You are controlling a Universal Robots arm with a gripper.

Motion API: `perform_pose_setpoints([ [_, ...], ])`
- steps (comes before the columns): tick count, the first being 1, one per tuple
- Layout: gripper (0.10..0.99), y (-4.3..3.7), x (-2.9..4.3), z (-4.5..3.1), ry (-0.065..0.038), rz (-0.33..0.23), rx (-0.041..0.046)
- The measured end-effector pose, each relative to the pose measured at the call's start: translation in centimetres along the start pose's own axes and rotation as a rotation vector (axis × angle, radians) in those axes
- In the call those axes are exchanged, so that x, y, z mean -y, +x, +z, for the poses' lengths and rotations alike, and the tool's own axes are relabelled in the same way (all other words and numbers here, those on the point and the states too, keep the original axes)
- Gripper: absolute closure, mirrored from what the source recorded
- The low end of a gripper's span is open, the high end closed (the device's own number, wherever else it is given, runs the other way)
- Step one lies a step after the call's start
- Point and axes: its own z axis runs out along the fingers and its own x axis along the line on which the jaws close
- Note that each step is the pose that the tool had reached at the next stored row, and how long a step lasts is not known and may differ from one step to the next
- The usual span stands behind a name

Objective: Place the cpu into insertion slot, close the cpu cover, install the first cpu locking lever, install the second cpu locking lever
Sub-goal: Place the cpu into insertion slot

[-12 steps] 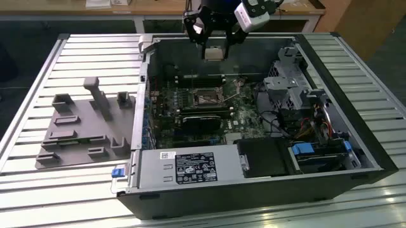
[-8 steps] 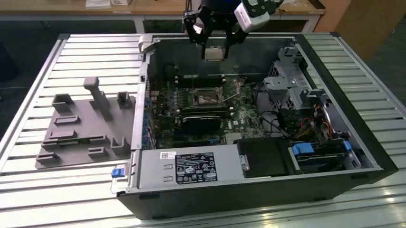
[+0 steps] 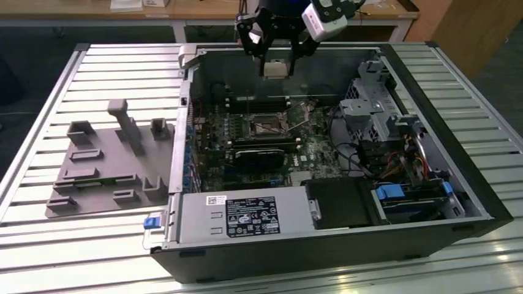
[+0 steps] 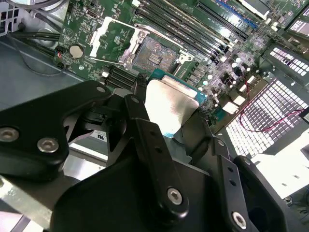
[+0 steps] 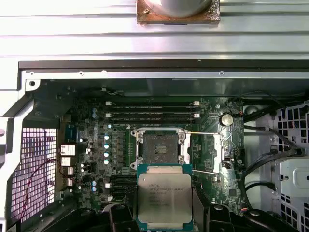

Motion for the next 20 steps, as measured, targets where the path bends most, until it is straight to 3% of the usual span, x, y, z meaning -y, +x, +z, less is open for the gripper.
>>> perform_pose_setpoints([
  [3,0.549,0.0,0.01,0.16,0.0,0.0,0.0],
  [20,0.549,-0.06,0.29,3.24,0.0,0.0,0.0],
])
